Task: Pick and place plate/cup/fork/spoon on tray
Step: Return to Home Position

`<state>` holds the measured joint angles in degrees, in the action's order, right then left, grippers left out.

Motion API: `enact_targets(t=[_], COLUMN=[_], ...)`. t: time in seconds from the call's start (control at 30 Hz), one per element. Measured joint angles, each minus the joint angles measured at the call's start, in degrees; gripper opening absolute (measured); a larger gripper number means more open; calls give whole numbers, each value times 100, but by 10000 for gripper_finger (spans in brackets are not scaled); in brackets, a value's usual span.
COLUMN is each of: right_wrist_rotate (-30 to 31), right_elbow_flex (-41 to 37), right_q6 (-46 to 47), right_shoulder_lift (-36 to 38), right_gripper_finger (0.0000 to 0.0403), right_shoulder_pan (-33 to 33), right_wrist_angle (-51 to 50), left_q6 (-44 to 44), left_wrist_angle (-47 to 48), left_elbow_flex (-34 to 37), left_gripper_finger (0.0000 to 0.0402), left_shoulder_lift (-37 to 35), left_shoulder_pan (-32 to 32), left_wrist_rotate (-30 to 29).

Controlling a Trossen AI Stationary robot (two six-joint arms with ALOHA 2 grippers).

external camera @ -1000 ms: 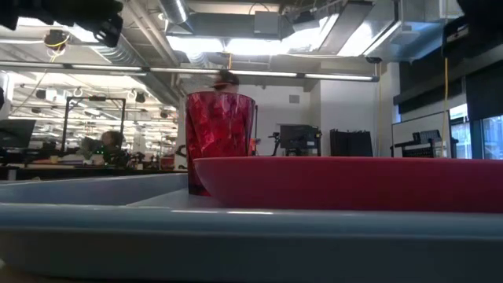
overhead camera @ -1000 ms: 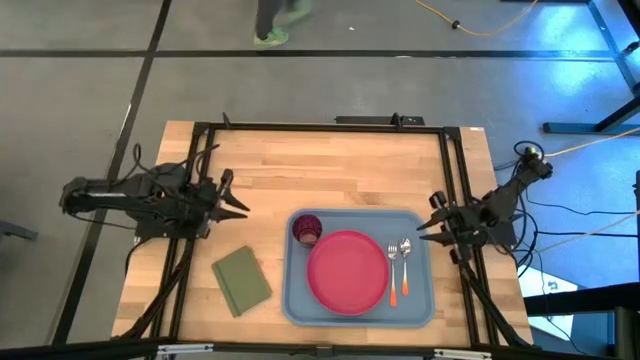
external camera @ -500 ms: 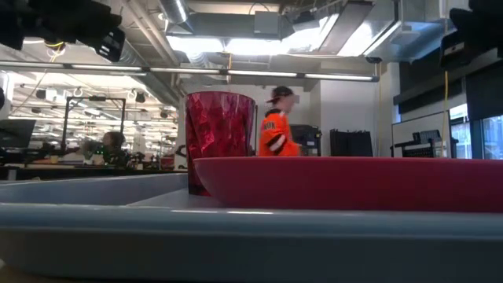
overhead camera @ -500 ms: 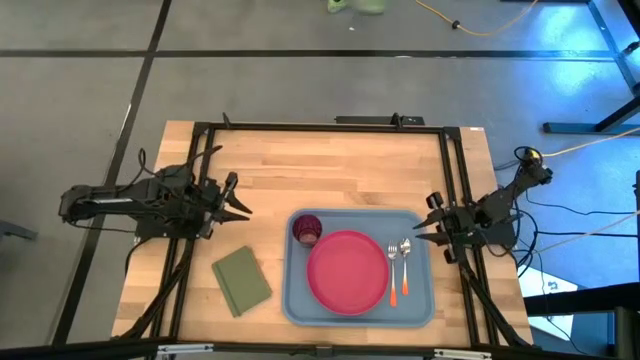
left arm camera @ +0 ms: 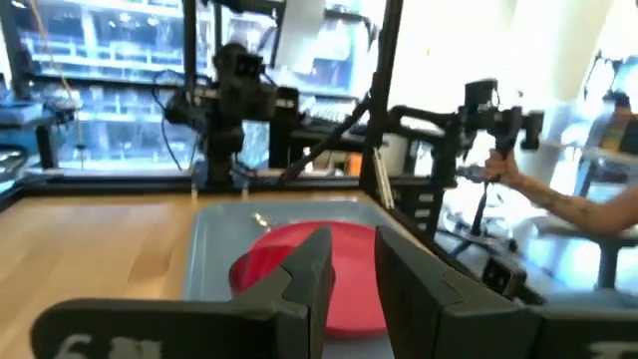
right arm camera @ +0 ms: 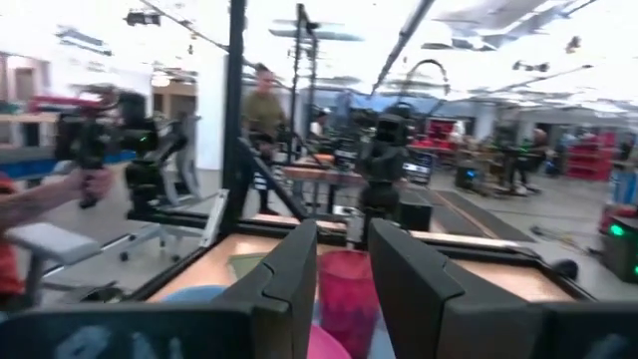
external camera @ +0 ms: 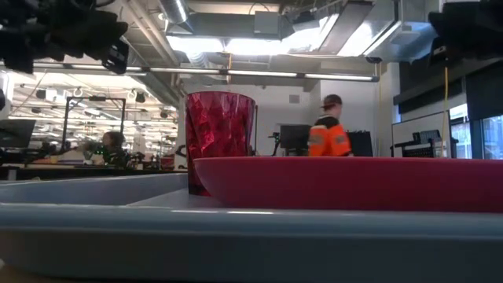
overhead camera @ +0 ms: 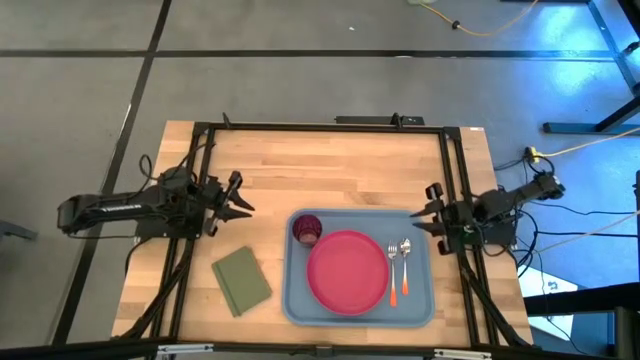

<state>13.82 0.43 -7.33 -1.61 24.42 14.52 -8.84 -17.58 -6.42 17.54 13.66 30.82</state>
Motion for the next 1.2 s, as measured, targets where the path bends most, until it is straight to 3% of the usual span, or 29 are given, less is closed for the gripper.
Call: enact_targets(t=[0.3,0.53,0.77,1.2], right_wrist_rotate=[-190,-164,1265,1357], right_elbow_flex=[2,7,7,7], right_q6=[260,389,852,1005], right_shoulder_lift=[0,0,0,-11], right_gripper_finger=[101,101,101,101], right_shoulder_pan=[-764,-1210,-1372,-1370], right_wrist_angle=[-10,-261,-787,-1016], left_q6=[-907,-705,-760,-239], left_wrist_angle=[-317,-536,-4,1166], left_elbow_flex=[441,600,600,600], left_gripper_finger=[73,73,73,73], left_shoulder_lift=[1,1,-2,-4], left_shoulder_pan=[548,606,425,388], left_wrist_rotate=[-39,-625,-792,-1278])
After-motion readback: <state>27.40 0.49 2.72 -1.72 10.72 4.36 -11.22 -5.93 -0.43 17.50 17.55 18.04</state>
